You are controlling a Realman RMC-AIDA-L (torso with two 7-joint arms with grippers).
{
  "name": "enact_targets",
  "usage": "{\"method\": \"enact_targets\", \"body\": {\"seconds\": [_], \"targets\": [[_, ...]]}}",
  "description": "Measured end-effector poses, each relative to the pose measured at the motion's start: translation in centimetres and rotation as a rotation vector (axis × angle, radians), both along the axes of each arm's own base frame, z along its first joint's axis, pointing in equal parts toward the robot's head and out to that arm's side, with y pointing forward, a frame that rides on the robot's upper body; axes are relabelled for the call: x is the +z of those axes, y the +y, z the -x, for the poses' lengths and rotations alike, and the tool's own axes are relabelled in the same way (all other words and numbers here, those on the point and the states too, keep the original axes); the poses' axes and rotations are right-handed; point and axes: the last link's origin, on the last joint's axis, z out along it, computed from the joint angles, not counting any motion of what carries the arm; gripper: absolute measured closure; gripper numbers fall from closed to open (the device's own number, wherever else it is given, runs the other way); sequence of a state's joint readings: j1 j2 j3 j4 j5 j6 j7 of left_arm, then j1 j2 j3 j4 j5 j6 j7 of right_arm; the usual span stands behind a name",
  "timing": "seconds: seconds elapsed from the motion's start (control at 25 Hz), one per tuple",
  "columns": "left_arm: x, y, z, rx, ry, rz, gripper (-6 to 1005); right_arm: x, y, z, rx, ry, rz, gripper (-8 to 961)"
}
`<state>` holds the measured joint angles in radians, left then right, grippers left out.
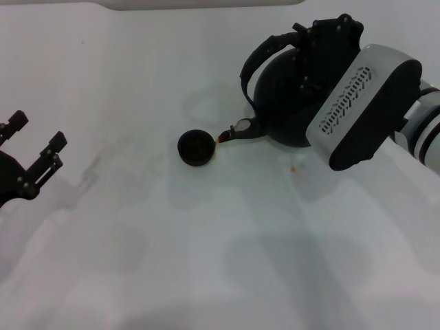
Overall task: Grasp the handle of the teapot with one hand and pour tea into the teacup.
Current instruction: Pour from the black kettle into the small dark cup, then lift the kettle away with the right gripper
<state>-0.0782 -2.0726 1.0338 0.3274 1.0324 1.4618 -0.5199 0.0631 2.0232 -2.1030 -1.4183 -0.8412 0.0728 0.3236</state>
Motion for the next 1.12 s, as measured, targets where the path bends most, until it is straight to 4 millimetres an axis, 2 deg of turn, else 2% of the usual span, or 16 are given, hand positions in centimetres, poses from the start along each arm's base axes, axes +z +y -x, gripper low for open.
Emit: {"method": "enact_targets", "body": {"seconds": [0.4, 0.76, 1.12], "targets": [[0.1, 0.1, 0.0, 0.000, 0.000, -0.004, 300, -0.1, -0.2, 0.6, 0.010, -0.004, -0.002, 843], [0.2, 0.4, -0.1, -0.004, 0.006, -0.013, 300, -1.2, -0.7, 1.8, 0.052, -0.004, 0.036, 844], [0.2, 0.5, -0.1, -0.008, 0.008, -0.015, 303, -1.2, -0.7, 1.9, 0.052, -0.003, 0.036, 845]]}}
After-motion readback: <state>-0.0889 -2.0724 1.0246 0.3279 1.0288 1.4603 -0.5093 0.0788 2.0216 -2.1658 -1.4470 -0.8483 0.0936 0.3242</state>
